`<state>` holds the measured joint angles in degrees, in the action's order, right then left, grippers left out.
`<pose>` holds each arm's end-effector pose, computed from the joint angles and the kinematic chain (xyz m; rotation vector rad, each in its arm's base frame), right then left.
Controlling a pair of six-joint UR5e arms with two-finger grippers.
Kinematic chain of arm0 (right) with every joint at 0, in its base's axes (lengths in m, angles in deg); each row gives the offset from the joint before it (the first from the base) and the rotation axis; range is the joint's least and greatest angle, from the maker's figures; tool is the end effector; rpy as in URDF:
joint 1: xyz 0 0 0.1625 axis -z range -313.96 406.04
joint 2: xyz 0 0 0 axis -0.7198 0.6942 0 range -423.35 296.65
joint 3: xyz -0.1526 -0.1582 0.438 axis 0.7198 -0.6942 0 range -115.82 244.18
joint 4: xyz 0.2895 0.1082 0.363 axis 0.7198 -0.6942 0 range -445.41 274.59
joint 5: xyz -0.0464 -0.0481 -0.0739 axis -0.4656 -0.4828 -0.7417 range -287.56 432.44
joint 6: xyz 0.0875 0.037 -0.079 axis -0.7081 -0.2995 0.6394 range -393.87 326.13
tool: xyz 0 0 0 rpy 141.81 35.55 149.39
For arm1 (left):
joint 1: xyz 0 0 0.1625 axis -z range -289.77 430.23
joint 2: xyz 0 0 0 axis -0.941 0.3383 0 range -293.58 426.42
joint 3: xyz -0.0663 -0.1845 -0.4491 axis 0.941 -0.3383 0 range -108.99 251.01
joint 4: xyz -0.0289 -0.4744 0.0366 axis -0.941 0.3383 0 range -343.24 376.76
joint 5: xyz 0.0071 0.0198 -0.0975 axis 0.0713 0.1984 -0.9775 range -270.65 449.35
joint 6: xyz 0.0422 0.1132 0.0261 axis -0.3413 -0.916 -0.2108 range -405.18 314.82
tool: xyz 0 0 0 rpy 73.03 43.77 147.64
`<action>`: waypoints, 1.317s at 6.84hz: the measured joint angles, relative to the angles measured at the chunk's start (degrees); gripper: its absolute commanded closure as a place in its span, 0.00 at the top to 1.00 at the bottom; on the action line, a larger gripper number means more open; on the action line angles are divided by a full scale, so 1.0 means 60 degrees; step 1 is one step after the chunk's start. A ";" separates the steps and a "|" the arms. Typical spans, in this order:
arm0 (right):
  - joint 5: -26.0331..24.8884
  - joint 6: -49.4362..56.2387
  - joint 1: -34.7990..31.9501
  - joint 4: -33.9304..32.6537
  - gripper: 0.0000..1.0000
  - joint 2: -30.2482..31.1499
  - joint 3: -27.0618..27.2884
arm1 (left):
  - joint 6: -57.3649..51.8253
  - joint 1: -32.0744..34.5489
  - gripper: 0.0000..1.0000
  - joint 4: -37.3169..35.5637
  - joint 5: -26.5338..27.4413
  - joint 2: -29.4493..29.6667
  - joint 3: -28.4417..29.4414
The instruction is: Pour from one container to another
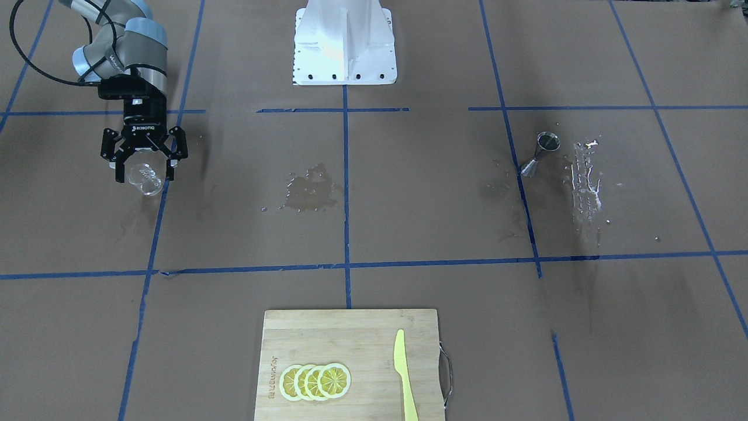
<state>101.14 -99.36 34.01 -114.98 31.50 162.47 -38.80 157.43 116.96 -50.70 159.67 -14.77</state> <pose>-0.4510 -0.3431 0.5600 1.2072 -0.6467 0.4116 -0.0094 -0.5977 0.7219 0.0805 0.8807 0.0118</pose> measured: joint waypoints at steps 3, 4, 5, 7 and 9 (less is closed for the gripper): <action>0.4854 0.1534 -0.3259 -0.0093 1.00 -0.0120 0.0188 | -0.0007 0.0010 1.00 0.0000 -0.0008 0.0001 0.0000; 0.6958 0.2284 -0.4728 -0.0307 1.00 -0.0141 0.0082 | -0.0008 0.0008 1.00 0.0003 -0.0008 0.0000 0.0000; 0.9146 0.3364 -0.6306 -0.0950 1.00 -0.0220 -0.0031 | -0.0008 0.0008 1.00 0.0009 -0.0008 -0.0002 0.0000; 1.2626 0.6446 -0.9011 -0.3350 1.00 -0.0851 -0.0461 | -0.0008 0.0009 1.00 0.0014 -0.0008 -0.0010 -0.0005; 1.4724 0.9574 -1.0944 -0.5764 1.00 -0.1304 -0.0749 | -0.0008 0.0009 1.00 0.0019 -0.0008 -0.0001 0.0003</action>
<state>189.48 -41.91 -31.65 -149.57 23.67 157.98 -38.85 157.48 117.07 -50.75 159.66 -14.75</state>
